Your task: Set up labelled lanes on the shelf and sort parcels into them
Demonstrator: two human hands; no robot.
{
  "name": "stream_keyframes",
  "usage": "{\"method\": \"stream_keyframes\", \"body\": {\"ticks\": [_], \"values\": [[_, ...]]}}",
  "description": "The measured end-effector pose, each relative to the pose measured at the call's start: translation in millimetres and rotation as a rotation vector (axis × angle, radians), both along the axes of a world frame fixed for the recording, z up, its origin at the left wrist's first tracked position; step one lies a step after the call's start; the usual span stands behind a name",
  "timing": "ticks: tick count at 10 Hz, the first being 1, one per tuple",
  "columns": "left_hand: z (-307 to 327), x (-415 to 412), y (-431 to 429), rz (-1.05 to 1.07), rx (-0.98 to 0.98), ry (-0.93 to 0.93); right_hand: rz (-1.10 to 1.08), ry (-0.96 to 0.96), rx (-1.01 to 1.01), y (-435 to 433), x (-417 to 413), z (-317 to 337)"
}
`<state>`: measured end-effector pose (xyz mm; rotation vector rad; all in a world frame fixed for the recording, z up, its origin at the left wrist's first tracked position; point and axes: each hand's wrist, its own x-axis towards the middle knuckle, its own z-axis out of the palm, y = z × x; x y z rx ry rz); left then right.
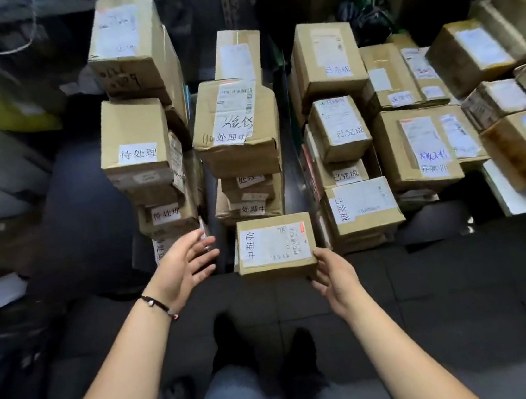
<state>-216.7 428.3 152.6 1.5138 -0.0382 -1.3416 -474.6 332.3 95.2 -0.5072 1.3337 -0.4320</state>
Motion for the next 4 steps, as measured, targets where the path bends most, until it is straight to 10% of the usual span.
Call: {"method": "stream_keyframes", "body": {"ticks": [4], "values": [[15, 15, 32, -0.051, -0.031, -0.109, 0.009, 0.150, -0.143, 9, 40, -8]]}}
